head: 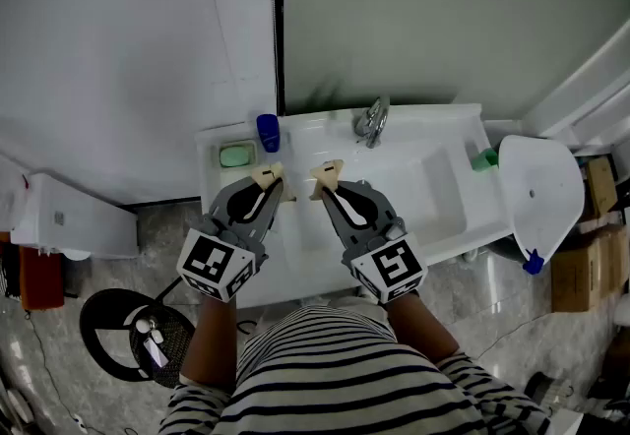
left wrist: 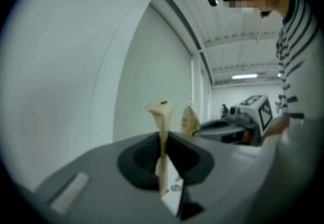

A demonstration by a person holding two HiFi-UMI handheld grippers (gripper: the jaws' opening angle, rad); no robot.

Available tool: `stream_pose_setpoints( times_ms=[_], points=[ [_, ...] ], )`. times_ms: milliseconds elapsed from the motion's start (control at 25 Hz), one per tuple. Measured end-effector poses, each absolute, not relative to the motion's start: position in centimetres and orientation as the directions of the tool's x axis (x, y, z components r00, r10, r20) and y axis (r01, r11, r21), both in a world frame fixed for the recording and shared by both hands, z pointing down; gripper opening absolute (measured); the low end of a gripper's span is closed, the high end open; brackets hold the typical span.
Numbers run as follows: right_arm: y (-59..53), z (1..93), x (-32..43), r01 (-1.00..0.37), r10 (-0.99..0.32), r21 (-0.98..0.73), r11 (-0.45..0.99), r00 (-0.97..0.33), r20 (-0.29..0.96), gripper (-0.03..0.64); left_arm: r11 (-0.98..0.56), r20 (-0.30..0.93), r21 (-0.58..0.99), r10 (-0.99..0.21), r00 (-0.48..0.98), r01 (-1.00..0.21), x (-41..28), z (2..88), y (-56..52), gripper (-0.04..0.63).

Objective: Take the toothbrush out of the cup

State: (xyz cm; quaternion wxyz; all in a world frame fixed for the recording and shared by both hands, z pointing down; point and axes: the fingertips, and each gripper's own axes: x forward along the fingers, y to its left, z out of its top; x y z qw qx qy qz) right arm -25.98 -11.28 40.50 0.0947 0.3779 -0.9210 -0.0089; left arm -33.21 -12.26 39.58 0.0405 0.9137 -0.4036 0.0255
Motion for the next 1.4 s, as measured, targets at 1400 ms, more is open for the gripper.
stream_pose_setpoints(
  times_ms=[1400],
  points=[
    [-15.2,38.6,-4.1,-0.664,-0.667,0.077,0.744,-0.729,0.152,0.037,-0.643,0.096,0.010,-0.762,0.641,-0.766,-8.8,36.9,-15.0,0.035]
  ],
)
